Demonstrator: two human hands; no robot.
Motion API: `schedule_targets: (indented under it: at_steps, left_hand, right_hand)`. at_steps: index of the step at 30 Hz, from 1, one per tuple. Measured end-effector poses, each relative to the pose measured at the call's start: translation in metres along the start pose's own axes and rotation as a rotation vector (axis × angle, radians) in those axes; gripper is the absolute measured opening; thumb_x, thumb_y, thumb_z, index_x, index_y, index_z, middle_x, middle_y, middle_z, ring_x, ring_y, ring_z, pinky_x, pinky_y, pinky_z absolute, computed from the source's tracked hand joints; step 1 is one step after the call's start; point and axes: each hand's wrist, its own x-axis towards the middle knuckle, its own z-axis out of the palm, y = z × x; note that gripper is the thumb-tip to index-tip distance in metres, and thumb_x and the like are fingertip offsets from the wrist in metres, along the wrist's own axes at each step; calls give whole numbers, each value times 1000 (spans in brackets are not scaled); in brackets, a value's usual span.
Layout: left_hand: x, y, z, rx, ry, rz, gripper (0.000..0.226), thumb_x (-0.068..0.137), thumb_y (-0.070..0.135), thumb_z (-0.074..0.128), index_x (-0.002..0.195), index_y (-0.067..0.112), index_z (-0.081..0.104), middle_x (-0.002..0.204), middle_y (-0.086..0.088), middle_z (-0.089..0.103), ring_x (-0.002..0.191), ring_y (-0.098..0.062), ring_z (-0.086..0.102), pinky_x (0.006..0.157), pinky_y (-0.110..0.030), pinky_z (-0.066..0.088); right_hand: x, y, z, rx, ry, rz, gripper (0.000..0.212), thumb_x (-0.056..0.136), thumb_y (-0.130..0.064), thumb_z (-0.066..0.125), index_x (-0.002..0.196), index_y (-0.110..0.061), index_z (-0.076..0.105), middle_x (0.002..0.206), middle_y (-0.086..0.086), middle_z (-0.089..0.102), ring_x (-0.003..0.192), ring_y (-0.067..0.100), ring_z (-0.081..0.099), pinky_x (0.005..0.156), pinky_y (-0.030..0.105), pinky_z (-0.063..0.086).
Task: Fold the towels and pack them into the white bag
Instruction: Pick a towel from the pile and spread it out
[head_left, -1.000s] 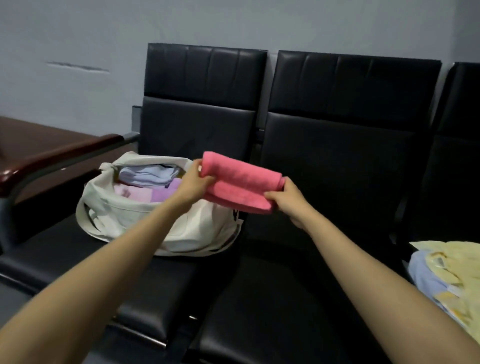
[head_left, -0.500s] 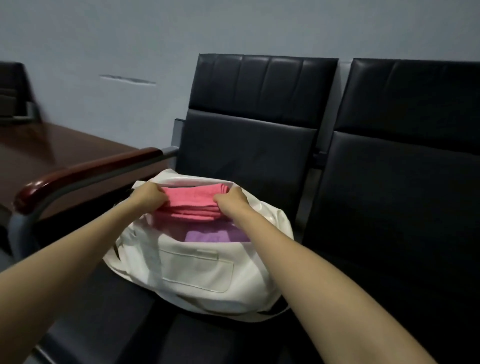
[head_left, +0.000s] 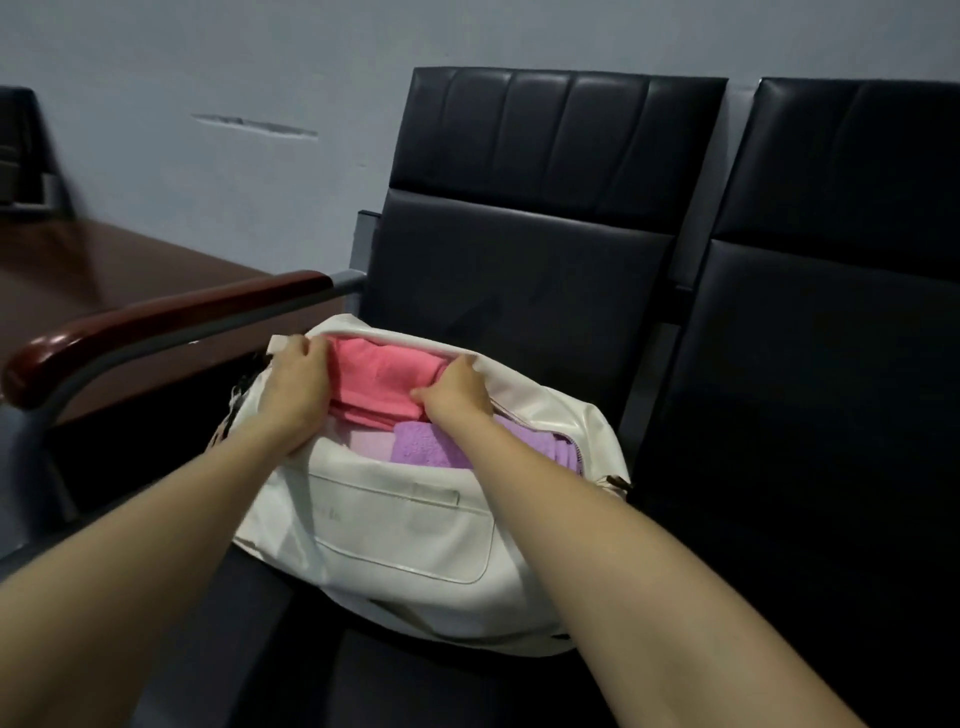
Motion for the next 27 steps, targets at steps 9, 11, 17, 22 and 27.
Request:
schedule_targets:
  at_steps: [9,11,17,22,27]
  left_hand:
    - [-28,26,-18,491,-87,304,34,90,12,34,110,-3,58,119,-26,50,109,-40,50,90,-46,42]
    - [-36,26,-14,501,-295,255,34,94,20,42,122,4,54,127,-22,52,115,-36,51,94,-42,43]
    - [-20,36,-10,541,-532,150,36,95,29,52,127,12,59,128,-10,61,112,-26,59,95,-33,45]
    - [-60,78,-17,224,-280,203,30,87,15,56,115,14,65,116,-13,66,100,-31,62,85,-37,50]
    - [-146,165,-15,138,-239,464,31,87,13,51,114,17,65,115,-9,61,107,-32,56,82,-36,44]
  right_hand:
    - [-22,17,-13,-615,80,-683,33,89,-5,51,117,-18,63,122,6,55,113,29,48,91,34,43]
    - [-26,24,-16,-676,-104,-580,43,87,-1,49,118,-25,66,124,3,62,114,29,55,92,32,45]
    - [-37,28,-43,-539,-231,-468,47,91,-2,42,126,-24,61,136,4,54,119,25,53,98,33,44]
    - [-66,52,-101,-496,-78,-404,45,91,-8,44,131,-24,55,138,2,52,122,25,52,97,34,44]
    - [-138,120,-206,-599,19,-232,41,94,-13,48,134,-20,51,139,5,47,128,26,44,106,41,39]
